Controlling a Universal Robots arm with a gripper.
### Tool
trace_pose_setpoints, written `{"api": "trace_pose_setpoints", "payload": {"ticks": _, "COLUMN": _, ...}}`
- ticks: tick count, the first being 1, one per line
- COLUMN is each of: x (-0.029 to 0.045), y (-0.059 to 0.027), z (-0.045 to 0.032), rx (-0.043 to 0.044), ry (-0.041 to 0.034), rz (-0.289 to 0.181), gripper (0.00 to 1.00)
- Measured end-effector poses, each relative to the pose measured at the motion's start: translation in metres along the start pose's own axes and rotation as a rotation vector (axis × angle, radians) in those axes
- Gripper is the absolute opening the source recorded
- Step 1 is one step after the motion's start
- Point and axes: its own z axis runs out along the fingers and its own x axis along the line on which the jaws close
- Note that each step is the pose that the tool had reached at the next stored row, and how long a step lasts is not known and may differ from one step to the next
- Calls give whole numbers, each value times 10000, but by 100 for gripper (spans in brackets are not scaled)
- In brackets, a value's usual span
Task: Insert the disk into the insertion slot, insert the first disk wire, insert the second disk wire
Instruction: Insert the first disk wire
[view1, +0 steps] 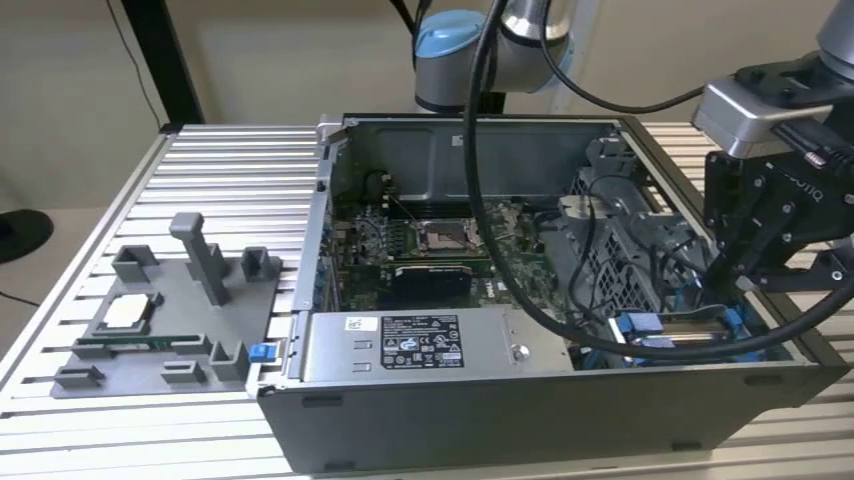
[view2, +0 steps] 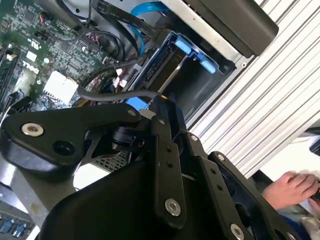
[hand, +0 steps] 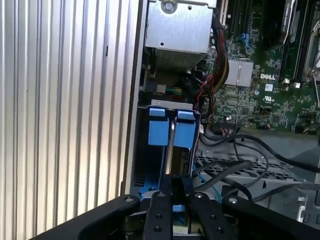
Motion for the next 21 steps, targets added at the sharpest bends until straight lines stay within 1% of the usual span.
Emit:
{"api": "trace_pose_setpoints", "payload": {"ticks": 10, "x": 1, "y": 1, "z": 17, "rx": 30, "ry": 68, "rz": 1741, "gripper": 0}}
{"api": "trace_pose_setpoints", "payload": {"ticks": 14, "x": 1, "y": 1, "z": 21, "rx": 36, "ry": 92, "rz": 2338, "gripper": 0}}
{"api": "trace_pose_setpoints", "payload": {"ticks": 17, "x": 1, "y": 1, "z": 22, "rx": 40, "ry": 107, "rz": 2695, "gripper": 0}}
{"api": "trace_pose_setpoints", "payload": {"ticks": 21, "x": 1, "y": 1, "z": 23, "rx": 41, "ry": 108, "rz": 2750, "gripper": 0}}
